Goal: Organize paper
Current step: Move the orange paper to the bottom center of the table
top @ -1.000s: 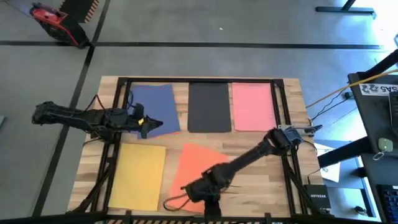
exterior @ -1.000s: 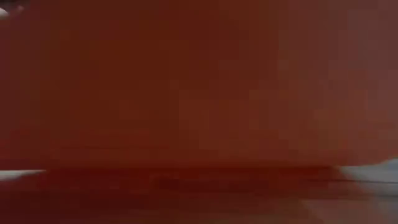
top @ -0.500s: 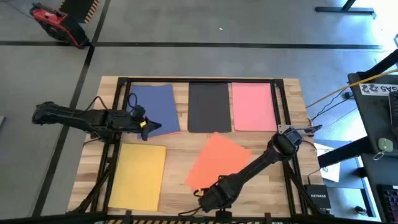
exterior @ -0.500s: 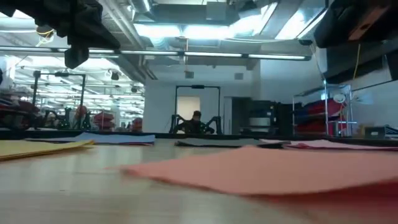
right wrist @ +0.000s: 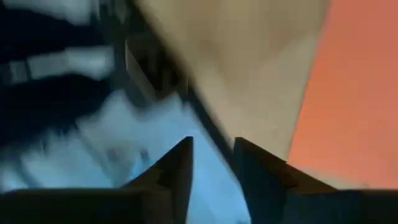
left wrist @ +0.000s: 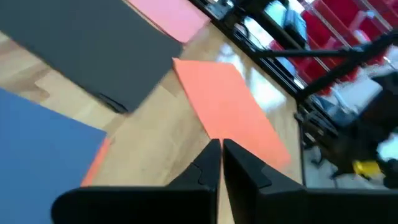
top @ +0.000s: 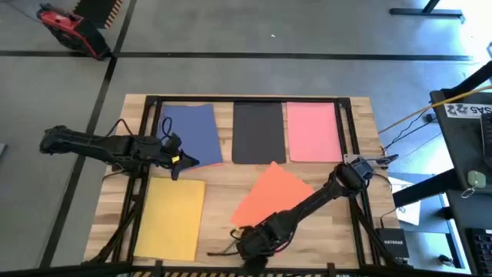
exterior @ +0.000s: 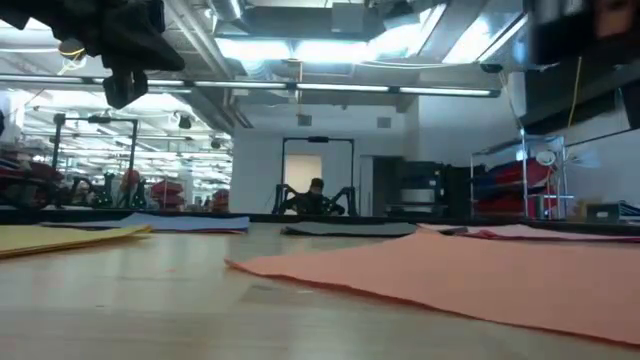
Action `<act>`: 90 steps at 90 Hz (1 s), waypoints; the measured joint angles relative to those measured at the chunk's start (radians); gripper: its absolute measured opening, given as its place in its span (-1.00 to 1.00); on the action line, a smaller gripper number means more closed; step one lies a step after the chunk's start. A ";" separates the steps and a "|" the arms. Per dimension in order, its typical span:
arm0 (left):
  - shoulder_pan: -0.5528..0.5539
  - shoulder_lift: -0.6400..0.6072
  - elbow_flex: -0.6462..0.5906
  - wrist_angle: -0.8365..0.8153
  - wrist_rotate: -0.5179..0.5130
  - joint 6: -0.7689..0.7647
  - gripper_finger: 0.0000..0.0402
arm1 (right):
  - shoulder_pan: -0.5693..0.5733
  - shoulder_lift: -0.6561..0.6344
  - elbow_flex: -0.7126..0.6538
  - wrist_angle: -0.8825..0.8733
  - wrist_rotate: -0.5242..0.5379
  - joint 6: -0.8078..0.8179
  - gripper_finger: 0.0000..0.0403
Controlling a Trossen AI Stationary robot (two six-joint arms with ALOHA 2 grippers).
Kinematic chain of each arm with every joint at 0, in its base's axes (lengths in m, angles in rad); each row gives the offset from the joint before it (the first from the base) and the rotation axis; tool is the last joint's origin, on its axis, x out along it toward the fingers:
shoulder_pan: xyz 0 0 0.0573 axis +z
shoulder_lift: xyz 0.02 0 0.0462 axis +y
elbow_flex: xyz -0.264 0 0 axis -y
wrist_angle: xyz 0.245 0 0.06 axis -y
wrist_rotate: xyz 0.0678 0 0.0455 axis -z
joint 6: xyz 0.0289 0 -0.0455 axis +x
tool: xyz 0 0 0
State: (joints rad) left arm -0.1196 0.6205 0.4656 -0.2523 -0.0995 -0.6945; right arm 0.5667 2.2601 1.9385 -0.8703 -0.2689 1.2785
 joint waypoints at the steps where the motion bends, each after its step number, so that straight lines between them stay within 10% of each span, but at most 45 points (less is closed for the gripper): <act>1: 0.000 0.000 0.000 0.000 0.007 0.002 -1.00 | -0.002 0.000 0.000 0.003 0.019 0.011 -0.62; 10: 0.001 0.000 0.000 -0.002 0.048 0.011 -1.00 | -0.023 0.000 0.000 -0.031 0.184 0.095 -0.93; 40: 0.005 0.000 0.000 -0.008 0.065 -0.059 -1.00 | -0.072 0.000 -0.070 -0.325 0.565 0.938 -1.00; 90: 0.124 0.000 -0.001 -0.060 0.228 -0.044 -1.00 | -0.148 -0.006 -0.277 -0.009 0.582 0.714 -1.00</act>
State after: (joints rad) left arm 0.0046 0.6205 0.4644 -0.3119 0.1283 -0.7386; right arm 0.4182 2.2539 1.6614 -0.8792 0.3136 1.9926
